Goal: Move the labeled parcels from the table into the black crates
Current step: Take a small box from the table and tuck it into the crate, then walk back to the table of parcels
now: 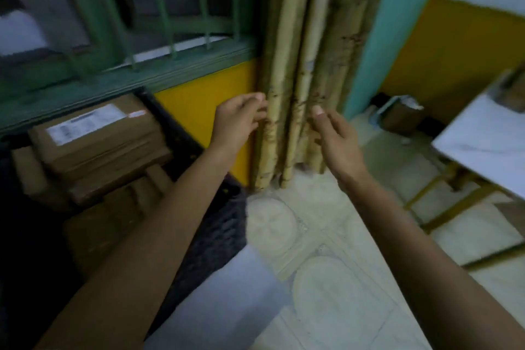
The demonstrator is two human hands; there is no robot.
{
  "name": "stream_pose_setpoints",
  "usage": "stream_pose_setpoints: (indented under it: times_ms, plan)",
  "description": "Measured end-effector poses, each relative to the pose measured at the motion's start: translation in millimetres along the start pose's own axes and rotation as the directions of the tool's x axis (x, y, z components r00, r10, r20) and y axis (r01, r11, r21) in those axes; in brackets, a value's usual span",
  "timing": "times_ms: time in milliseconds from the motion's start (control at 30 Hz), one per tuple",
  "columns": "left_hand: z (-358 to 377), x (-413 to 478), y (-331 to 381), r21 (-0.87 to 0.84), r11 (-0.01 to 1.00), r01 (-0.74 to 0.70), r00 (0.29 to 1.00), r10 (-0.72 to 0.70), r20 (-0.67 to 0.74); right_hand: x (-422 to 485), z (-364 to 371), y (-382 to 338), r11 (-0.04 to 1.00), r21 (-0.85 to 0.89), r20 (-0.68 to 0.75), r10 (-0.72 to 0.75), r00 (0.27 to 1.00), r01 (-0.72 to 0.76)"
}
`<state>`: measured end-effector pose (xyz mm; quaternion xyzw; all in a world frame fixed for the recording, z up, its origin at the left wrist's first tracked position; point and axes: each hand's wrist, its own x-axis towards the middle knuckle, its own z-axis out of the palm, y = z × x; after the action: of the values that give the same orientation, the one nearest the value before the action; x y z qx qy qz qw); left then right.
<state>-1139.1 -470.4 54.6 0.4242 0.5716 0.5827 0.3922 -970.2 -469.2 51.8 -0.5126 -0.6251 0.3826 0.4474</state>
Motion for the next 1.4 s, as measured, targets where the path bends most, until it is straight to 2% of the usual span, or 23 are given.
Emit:
stream_pose_setpoints:
  times_ms: [67,167,333,533,667,833,933,1100,1200,1300,1400]
  plan:
    - [66.2,-22.1,5.1,-0.062,0.997,0.038,0.988,-0.028,0.149,-14.9,-63.2,14.6,0.986,0.126,-0.085,0.117,0.989,-0.106]
    - [172.6,-65.3,11.4,-0.087,0.991,0.106,0.934,-0.069,0.351,-50.4,-161.5,37.0,0.943,0.277,-0.192,0.240,0.952,-0.182]
    - [339.1,-150.0,12.8,-0.061,0.988,0.142,0.835,-0.087,0.543,-120.8,-325.9,80.2,0.919,0.341,-0.381,0.328,0.864,-0.199]
    - [481.9,-242.9,10.3,-0.083,0.984,0.157,0.750,-0.064,0.659,-202.7,-481.5,123.7,0.894,0.353,-0.466,0.424,0.777,-0.276]
    - [554.6,-292.5,11.2,-0.041,0.985,0.168,0.658,-0.081,0.749,-236.3,-554.4,144.0,0.879,0.419,-0.517,0.438,0.735,-0.229]
    - [643.9,-325.9,10.6,-0.033,0.989,0.147,0.584,-0.060,0.810,-255.0,-627.3,173.4,0.842,0.510,-0.559,0.479,0.676,-0.175]
    - [706.8,-338.7,1.7,-0.027,0.983,0.183,0.526,-0.075,0.847,-261.5,-677.4,197.5,0.831,0.533,-0.598,0.504,0.623,-0.161]
    - [825.5,-356.2,-14.7,0.000,0.964,0.267,0.388,-0.107,0.915,-255.5,-782.3,244.8,0.829,0.551,-0.676,0.512,0.530,-0.098]
    - [902.8,-355.2,-13.8,-0.010,0.949,0.314,0.329,-0.099,0.939,-229.7,-849.7,267.9,0.840,0.538,-0.704,0.495,0.508,-0.073]
    - [976.9,-343.8,-7.8,-0.020,0.945,0.326,0.307,-0.086,0.948,-197.2,-912.4,288.4,0.848,0.524,-0.711,0.485,0.510,-0.076]
    - [1038.5,-327.5,-3.1,-0.028,0.948,0.316,0.318,-0.078,0.945,-167.8,-964.7,308.2,0.858,0.507,-0.724,0.474,0.502,-0.081]
